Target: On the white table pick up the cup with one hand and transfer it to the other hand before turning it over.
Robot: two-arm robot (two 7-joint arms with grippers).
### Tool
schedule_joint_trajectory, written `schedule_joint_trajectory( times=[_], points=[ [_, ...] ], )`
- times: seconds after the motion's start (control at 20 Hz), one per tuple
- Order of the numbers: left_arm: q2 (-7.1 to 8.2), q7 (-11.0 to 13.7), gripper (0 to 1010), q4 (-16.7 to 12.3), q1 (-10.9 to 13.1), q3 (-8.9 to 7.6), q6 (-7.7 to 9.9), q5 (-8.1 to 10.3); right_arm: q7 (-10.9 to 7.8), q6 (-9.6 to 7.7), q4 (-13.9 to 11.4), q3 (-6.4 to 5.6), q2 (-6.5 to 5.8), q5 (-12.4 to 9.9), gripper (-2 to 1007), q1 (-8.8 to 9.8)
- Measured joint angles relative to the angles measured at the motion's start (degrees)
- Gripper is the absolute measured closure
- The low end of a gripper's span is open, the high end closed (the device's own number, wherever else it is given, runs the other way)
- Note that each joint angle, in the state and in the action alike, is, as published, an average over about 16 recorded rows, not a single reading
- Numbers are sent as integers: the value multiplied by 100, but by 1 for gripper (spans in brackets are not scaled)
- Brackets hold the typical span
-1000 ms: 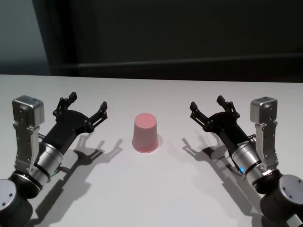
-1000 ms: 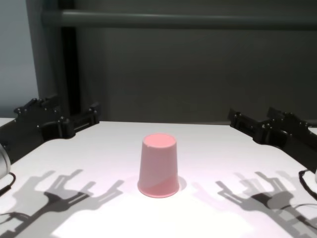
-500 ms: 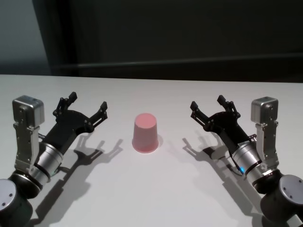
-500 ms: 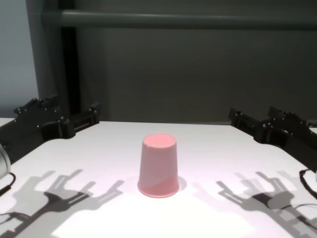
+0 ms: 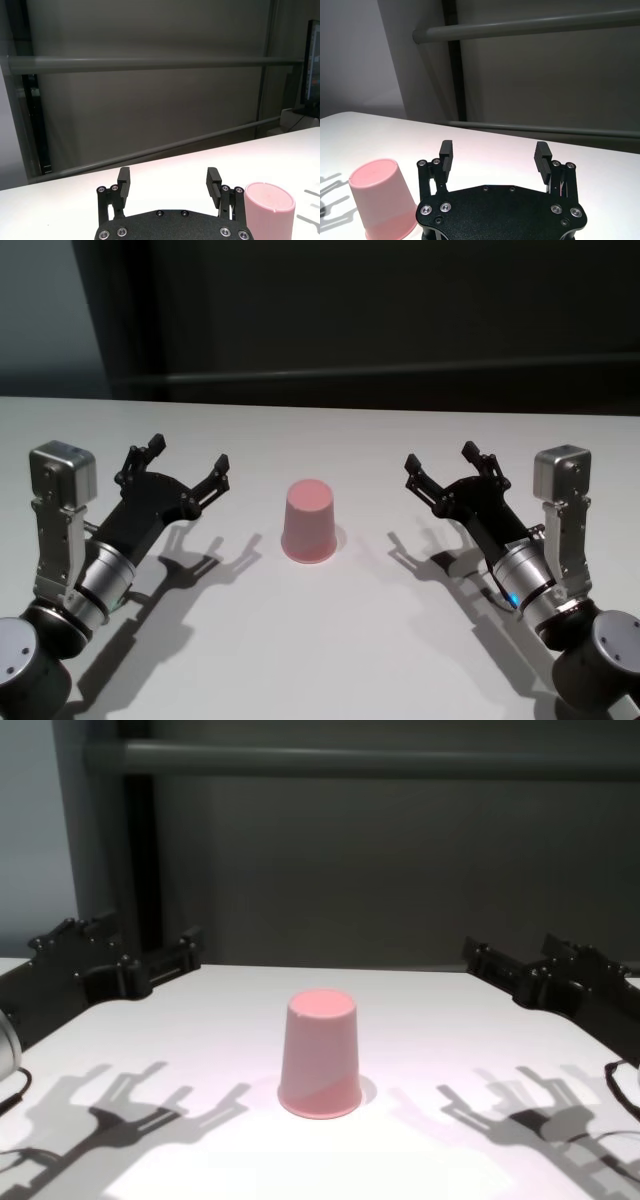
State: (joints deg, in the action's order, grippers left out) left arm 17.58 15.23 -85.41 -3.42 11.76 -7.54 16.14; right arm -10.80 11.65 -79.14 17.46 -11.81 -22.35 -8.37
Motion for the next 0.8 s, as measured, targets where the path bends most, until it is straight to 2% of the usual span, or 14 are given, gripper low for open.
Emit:
schedule_joint_trajectory(
  times=[0.8],
  points=[
    [0,0,9,0,0,0,0,0,0,6,-2,0,0,-3,5,0]
  ],
)
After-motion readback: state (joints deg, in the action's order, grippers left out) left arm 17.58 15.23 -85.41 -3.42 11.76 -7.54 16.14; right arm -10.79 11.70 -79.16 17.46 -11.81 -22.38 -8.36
